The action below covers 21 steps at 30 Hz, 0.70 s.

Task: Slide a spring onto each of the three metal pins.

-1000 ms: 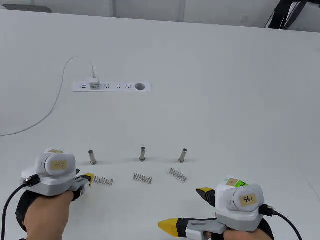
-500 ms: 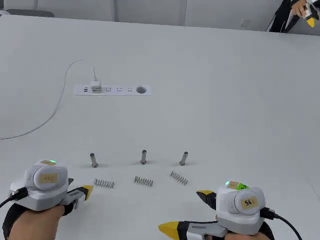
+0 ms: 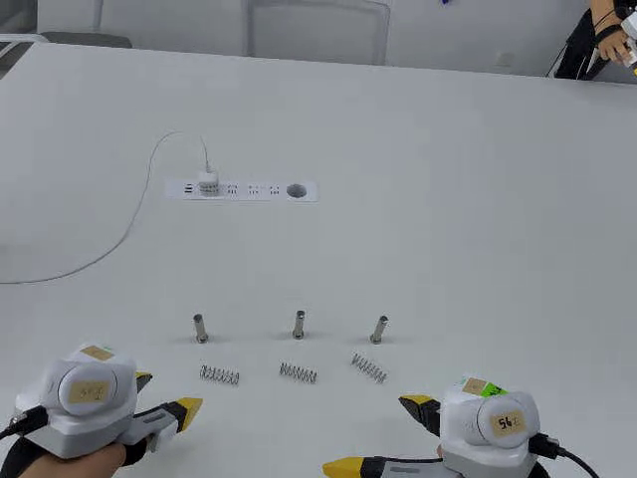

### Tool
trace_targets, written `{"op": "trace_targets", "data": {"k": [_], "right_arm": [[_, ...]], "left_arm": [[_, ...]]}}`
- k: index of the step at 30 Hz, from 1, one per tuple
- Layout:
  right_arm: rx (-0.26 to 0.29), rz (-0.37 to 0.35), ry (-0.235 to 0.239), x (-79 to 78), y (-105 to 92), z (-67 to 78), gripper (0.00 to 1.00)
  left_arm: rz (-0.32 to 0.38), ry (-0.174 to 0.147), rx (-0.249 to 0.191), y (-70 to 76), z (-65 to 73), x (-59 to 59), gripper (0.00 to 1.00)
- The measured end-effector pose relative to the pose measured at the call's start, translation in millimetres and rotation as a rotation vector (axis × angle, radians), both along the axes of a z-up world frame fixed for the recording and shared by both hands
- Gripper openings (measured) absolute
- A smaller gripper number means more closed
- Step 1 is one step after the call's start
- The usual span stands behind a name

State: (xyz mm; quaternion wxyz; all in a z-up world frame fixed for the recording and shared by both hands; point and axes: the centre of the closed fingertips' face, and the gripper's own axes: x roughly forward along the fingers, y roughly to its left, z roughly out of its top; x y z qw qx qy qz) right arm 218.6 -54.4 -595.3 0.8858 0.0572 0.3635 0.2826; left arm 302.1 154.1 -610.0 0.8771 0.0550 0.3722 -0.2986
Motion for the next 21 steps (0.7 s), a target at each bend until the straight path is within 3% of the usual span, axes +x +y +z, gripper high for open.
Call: {"op": "trace_targets", "data": {"k": [8,21], "right_arm": [[-0.001,0.000,0.003,-0.6,0.0,-0.6,0.90],[-0.001,0.006,0.010,-1.9,2.7,-3.2,0.90]], "left_arm": [[-0.029,-0.010,-0.012,-1.0,8.5,-7.4,0.57],[-0.056,0.011,-0.018,6.5,9.7,-38.4,0.67]]}}
